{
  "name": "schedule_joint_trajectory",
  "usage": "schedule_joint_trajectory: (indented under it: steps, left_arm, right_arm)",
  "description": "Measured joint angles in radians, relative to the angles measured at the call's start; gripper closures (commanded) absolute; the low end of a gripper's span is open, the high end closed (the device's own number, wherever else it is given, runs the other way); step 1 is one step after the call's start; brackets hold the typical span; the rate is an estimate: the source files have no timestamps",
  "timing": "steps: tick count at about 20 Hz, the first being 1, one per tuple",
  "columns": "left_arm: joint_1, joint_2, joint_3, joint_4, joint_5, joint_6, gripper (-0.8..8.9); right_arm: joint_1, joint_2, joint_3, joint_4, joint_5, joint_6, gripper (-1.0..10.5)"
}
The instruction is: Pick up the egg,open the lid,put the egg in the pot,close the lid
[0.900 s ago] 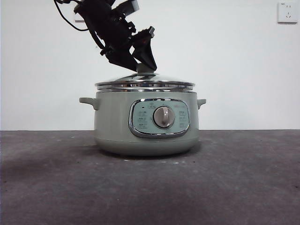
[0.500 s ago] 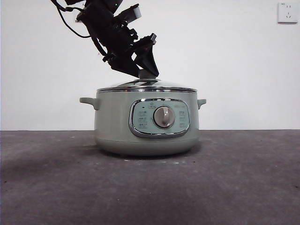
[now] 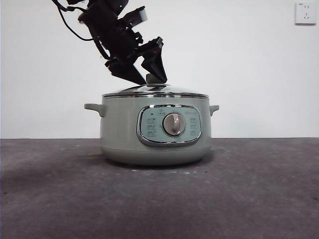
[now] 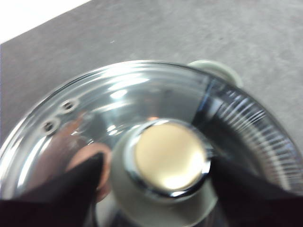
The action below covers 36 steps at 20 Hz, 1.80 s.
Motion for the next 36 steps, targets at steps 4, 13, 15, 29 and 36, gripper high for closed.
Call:
schedule_joint_trajectory:
  steps: [4, 13, 15, 29, 36]
  left_arm:
    - [0.006, 0.000, 0.000, -0.009, -0.003, 0.000, 3.03]
    - [0.005, -0.267, 0.000, -0.201, 0.022, -0.026, 3.16]
    - [0.005, -0.347, 0.000, -0.318, 0.050, -0.038, 4.53]
    - [-0.012, -0.715, 0.000, -0.640, 0.054, -0.171, 8.17]
    - [-0.012, -0.727, 0.000, -0.690, 0.053, -0.195, 8.17]
  right_arm:
    - [0.000, 0.000, 0.000, 0.000, 0.000, 0.000, 9.6]
    - [0.000, 0.000, 0.000, 0.000, 0.000, 0.000, 9.6]
    - [0.000, 0.000, 0.000, 0.000, 0.000, 0.000, 9.6]
    - [0.000, 0.000, 0.000, 0.000, 0.007, 0.000, 9.5]
    - [0.000, 0.000, 0.000, 0.000, 0.008, 0.000, 9.5]
